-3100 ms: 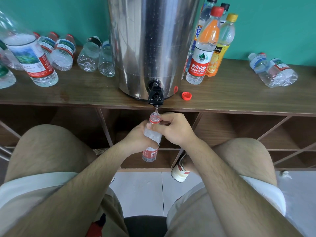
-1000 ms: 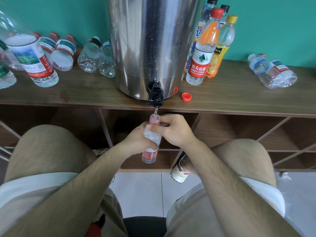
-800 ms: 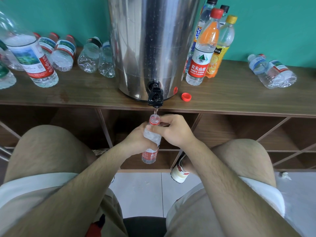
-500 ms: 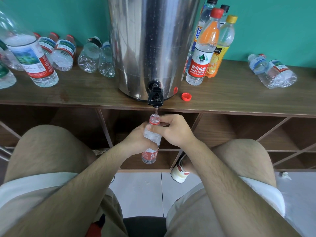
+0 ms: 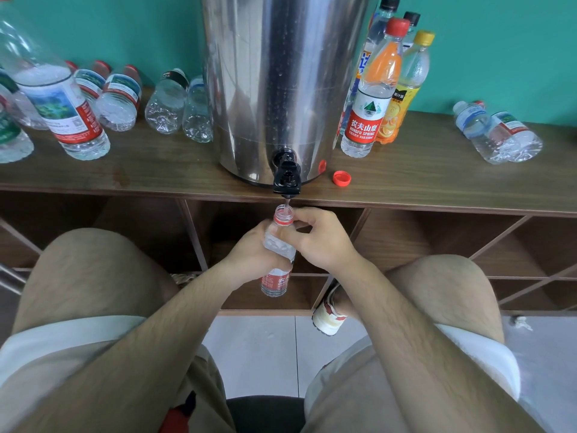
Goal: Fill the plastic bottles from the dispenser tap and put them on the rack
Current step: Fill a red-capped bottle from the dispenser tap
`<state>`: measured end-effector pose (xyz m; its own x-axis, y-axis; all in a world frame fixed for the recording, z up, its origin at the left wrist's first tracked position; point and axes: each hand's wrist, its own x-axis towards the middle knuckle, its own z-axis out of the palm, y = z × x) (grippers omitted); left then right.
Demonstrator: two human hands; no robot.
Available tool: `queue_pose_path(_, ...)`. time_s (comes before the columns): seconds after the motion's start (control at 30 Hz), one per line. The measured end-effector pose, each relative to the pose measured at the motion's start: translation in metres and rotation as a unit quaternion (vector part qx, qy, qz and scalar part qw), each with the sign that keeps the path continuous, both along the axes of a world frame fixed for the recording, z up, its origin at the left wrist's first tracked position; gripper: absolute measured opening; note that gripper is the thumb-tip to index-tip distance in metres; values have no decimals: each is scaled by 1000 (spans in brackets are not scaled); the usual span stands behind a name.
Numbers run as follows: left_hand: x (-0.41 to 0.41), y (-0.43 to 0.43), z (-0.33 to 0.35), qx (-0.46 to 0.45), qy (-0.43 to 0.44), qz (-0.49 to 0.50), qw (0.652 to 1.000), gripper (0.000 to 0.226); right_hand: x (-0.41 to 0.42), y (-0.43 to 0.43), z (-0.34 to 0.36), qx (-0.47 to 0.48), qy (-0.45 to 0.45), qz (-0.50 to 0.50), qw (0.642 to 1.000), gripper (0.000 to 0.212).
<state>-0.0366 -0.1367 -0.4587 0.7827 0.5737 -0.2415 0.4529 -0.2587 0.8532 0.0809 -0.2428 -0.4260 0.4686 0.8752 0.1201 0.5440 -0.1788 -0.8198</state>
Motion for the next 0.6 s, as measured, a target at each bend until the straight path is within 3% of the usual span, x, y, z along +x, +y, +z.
queue_pose_path(0.17, 2, 1, -5, 16, -9, 6, 1000, 47, -7, -6, 9, -12, -39, 0, 999, 32)
queue_pose_path(0.27, 3, 3, -7, -9, -23, 23, 999, 45, -13, -14, 17, 4, -100, -55, 993, 46)
queue_pose_path(0.33, 3, 4, -9, 4, -25, 16, 1000, 51, -19, -20, 23, 78, -129, -121, 981, 48)
queue_pose_path(0.4, 2, 4, -9, 2, -31, 20, 999, 58, -22, -26, 32, 197, -135, -148, 960, 38)
queue_pose_path(0.5, 2, 5, -8, 18, -30, 14, 999, 55, -21, -30, 46, 333, -188, -75, 921, 28)
queue_pose_path(0.6, 3, 6, -5, 47, -20, -3, 999, 46, -20, -27, 54, 355, -273, 1, 894, 30)
